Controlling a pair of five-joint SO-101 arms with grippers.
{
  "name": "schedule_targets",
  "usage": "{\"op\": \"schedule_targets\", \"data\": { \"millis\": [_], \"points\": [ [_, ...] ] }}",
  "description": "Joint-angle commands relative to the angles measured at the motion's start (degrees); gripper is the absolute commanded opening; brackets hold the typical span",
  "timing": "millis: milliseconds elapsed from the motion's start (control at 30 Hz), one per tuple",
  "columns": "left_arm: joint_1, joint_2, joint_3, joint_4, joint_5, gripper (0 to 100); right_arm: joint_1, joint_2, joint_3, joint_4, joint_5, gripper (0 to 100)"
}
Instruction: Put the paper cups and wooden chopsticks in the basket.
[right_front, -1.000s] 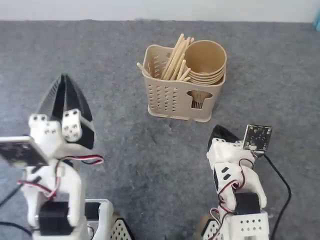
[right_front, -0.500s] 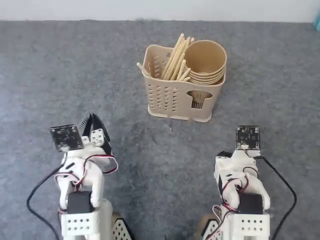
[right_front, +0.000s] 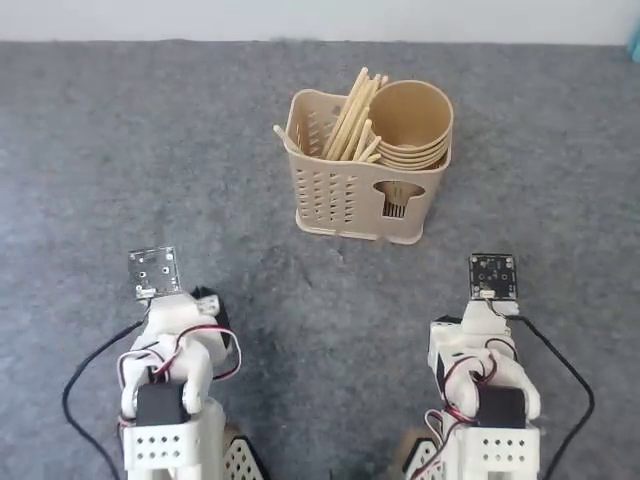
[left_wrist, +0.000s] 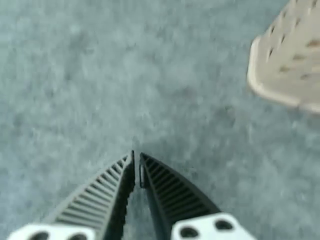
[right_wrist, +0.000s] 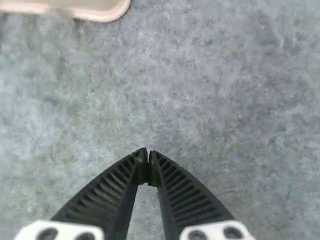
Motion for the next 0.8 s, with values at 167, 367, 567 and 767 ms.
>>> {"op": "schedule_targets", "data": {
  "millis": [167,367,567,767],
  "points": [
    [-0.44,-1.05,-0.31,5.27,0.35,1,0.57,-0.92,1.05,3.82,-6.86,0.8],
    [-0.35,-1.05,-0.31,5.27,0.18,1,2.24,-1.01,1.05,4.35,-6.95,0.8],
    [-0.35,-1.05,-0.31,5.27,0.18,1,2.07,-1.01,1.05,4.35,-6.95,0.8],
    [-0.35,-1.05,-0.31,5.27,0.18,1,2.07,-1.01,1.05,4.35,-6.95,0.8]
  ]
}}
